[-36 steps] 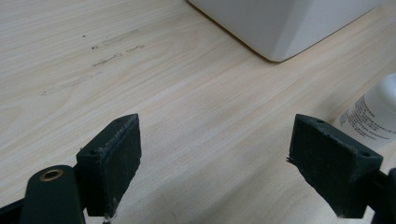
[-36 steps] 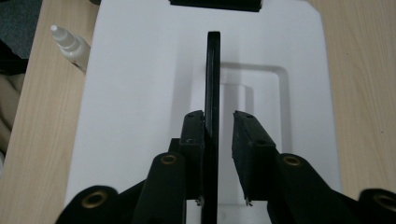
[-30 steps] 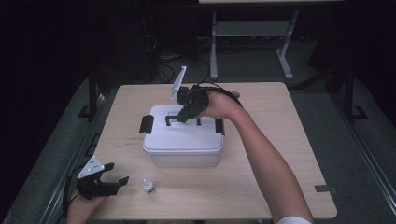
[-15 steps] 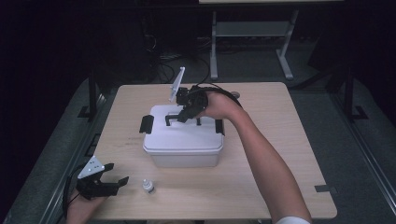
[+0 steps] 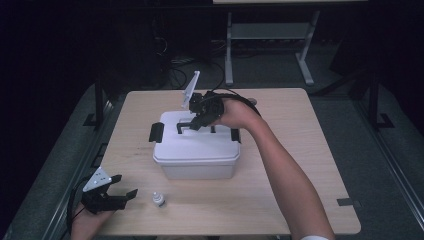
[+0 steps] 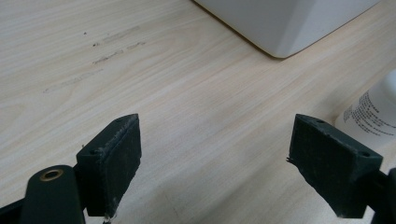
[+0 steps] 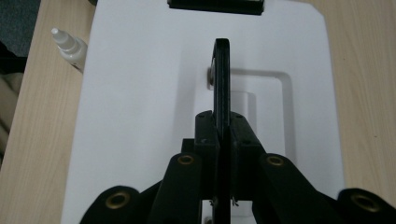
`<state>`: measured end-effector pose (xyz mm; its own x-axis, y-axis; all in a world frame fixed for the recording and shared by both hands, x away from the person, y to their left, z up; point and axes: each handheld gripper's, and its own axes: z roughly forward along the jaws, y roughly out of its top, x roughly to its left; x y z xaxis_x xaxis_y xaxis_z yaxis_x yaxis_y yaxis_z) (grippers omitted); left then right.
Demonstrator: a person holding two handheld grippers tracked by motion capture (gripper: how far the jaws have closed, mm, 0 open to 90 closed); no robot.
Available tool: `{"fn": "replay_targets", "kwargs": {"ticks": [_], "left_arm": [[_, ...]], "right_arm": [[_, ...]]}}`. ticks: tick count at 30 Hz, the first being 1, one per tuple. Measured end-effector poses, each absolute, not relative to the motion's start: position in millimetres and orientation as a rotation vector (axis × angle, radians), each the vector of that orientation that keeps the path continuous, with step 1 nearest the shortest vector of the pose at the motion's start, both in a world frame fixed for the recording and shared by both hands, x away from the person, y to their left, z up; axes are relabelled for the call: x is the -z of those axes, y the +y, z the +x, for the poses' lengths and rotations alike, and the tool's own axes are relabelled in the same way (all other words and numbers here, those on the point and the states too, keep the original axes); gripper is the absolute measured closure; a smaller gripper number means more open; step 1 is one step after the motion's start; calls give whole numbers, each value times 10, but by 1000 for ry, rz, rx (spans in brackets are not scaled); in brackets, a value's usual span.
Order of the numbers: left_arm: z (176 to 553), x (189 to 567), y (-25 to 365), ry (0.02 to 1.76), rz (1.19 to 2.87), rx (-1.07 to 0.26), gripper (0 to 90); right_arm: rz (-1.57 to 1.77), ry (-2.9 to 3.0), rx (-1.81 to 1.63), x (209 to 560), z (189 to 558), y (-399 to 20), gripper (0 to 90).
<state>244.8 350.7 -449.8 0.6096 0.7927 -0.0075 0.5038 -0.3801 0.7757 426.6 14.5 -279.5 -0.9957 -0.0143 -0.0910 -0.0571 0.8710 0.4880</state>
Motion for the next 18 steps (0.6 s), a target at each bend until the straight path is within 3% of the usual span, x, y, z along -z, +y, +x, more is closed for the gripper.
{"fn": "replay_targets", "kwargs": {"ticks": [18], "left_arm": [[2442,4495,3541,1030,2049,-472,168]], "right_arm": [[-25,2889,-879,2487,4135,-119,837]]}}
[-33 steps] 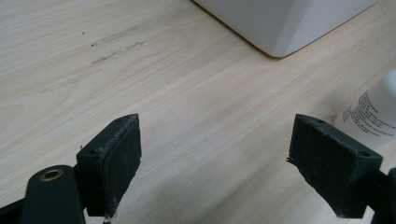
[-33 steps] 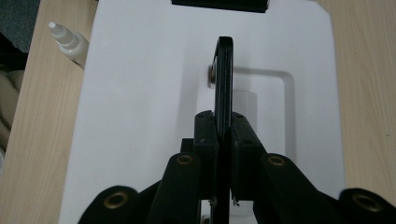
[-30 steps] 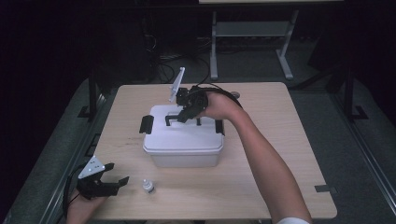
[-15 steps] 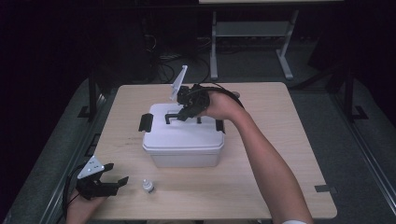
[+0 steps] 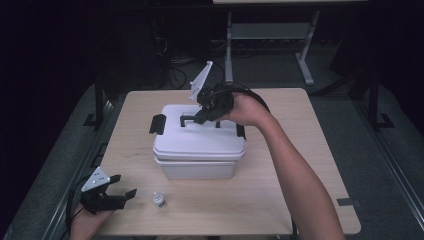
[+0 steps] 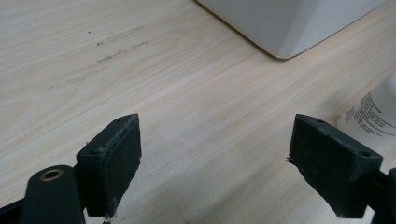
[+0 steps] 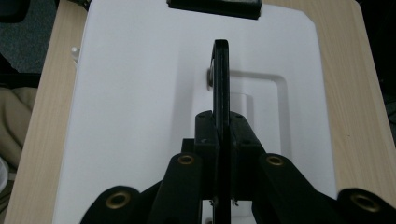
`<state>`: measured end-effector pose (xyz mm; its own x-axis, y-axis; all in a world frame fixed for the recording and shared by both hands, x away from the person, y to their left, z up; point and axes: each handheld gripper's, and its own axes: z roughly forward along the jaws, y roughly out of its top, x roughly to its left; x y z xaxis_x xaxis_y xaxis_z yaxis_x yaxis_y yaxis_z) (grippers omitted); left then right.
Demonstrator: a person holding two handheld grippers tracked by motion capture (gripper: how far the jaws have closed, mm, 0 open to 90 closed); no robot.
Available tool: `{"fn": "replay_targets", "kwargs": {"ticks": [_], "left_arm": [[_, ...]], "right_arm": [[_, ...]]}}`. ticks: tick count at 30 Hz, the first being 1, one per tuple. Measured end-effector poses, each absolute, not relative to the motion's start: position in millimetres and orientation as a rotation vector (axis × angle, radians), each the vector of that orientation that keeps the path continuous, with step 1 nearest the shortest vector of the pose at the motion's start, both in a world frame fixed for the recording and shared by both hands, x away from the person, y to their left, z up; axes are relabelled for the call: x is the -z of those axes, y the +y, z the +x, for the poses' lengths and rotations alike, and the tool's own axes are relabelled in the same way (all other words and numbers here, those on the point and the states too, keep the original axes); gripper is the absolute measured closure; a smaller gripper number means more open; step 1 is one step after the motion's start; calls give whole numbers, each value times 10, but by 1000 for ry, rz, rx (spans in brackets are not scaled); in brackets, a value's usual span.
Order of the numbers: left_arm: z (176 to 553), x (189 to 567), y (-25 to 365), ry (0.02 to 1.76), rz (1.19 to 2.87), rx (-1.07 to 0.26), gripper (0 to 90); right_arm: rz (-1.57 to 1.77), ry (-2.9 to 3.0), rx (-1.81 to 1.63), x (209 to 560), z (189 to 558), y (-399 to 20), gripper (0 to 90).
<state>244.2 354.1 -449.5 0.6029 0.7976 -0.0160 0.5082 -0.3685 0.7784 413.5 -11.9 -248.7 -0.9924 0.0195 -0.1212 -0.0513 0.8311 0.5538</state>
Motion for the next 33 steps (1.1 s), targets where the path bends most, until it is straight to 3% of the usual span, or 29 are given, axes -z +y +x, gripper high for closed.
{"fn": "replay_targets", "kwargs": {"ticks": [33], "left_arm": [[2468,4521,3481,1029,2072,-465,167]], "right_arm": [[131,2829,-897,2313,3771,-1193,837]]}}
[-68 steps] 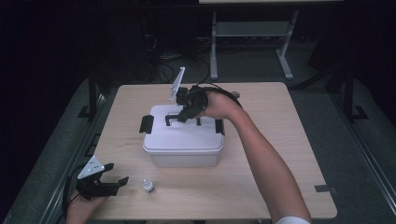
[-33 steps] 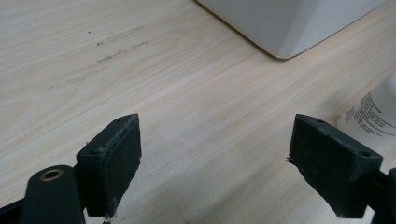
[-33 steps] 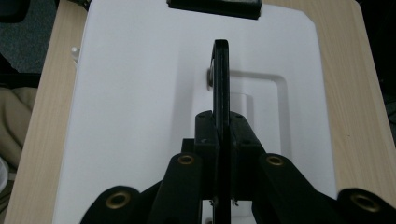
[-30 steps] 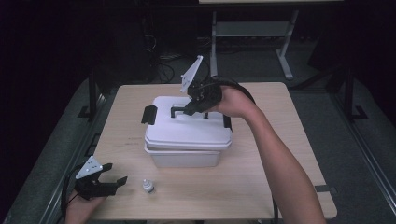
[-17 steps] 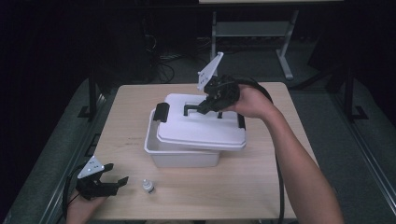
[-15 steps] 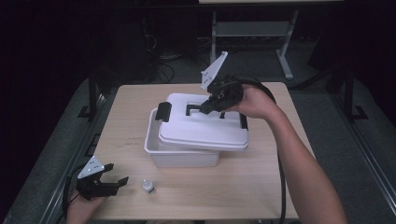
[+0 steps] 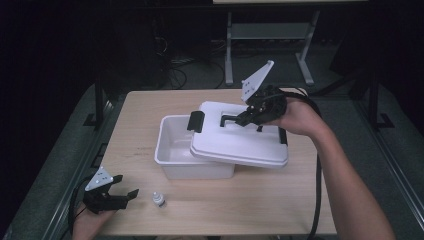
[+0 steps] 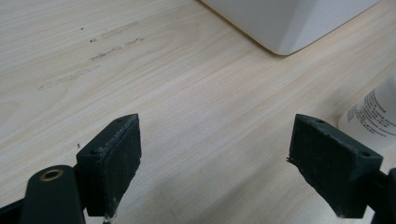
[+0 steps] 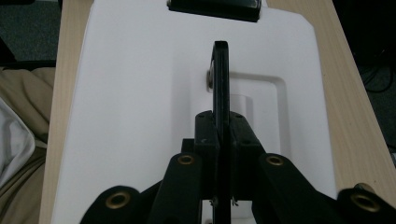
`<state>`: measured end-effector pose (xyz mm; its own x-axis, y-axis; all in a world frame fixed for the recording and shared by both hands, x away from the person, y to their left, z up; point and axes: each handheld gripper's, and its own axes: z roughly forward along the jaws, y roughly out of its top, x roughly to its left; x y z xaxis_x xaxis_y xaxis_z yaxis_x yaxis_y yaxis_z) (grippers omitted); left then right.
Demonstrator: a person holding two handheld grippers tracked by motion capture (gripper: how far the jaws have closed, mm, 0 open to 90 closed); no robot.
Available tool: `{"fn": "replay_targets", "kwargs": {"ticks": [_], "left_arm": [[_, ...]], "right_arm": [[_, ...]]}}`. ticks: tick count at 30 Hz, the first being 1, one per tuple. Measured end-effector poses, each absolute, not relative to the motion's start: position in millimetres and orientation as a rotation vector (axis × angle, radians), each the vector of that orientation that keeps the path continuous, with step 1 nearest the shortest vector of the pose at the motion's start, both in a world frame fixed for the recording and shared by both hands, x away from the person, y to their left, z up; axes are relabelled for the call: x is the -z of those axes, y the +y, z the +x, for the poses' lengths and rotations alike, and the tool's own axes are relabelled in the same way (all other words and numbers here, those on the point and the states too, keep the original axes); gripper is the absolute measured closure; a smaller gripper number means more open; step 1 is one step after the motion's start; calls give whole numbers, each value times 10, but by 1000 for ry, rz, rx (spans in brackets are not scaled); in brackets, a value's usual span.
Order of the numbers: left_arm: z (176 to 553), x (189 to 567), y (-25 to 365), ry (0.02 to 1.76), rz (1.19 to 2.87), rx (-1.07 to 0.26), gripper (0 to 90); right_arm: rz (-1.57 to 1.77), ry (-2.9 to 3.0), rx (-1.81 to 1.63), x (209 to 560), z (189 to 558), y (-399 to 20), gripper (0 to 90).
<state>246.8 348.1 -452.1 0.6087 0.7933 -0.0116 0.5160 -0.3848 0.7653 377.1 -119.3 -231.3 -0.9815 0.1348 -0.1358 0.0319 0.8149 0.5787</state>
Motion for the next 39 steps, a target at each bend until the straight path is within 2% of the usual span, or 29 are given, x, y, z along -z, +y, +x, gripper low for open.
{"fn": "replay_targets", "kwargs": {"ticks": [15,39], "left_arm": [[2470,4536,3481,1036,2074,-464,167],[2466,4553,3471,1041,2088,-467,167]], "right_arm": [[249,2806,-891,2319,3645,-1677,837],[411,2783,-887,2593,3492,-2343,838]]}}
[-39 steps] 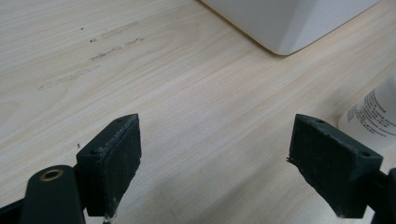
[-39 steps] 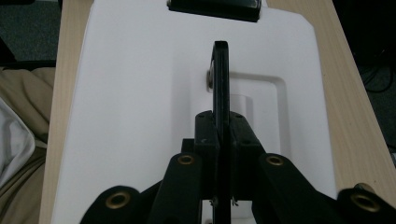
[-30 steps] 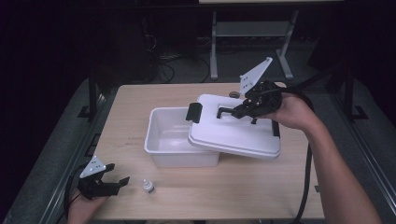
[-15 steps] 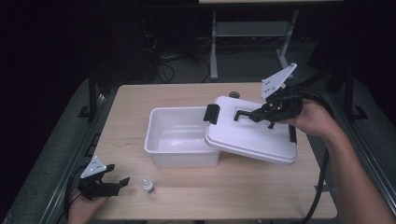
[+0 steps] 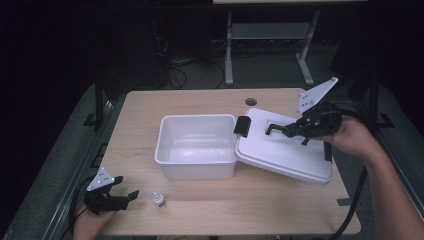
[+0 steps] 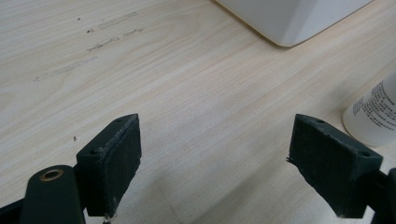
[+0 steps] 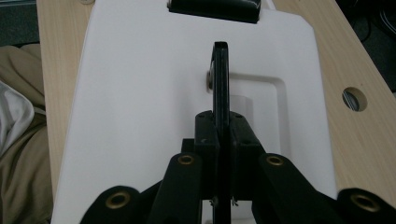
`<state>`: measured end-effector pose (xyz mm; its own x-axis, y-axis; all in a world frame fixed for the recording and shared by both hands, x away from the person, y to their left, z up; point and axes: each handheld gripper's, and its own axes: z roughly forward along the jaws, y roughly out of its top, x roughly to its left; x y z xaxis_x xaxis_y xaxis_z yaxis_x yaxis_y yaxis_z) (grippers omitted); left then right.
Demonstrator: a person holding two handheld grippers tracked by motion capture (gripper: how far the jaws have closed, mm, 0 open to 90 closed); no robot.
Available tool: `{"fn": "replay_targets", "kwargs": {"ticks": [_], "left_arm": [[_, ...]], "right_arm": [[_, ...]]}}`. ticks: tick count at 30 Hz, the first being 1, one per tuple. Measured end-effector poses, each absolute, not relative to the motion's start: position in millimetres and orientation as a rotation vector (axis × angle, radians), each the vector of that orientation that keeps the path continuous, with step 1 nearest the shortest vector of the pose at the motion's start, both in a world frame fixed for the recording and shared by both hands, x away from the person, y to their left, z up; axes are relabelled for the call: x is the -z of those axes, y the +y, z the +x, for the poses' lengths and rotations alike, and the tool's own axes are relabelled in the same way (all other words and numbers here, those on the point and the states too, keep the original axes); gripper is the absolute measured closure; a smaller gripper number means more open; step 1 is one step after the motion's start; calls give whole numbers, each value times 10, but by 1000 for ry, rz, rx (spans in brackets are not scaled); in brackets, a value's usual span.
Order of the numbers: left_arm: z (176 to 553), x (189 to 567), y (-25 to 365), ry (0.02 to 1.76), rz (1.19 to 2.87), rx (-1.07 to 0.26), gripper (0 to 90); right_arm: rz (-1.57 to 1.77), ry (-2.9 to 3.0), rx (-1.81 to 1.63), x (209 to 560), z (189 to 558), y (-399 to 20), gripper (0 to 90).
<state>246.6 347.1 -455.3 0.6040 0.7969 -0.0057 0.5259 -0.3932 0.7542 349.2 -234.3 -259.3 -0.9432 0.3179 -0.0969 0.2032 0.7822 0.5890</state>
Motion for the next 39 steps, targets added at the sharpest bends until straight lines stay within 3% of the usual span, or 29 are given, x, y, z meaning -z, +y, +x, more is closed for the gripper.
{"fn": "replay_targets", "kwargs": {"ticks": [39], "left_arm": [[2463,4543,3476,1044,2080,-472,167]], "right_arm": [[554,2846,-878,3511,3433,-2632,838]]}}
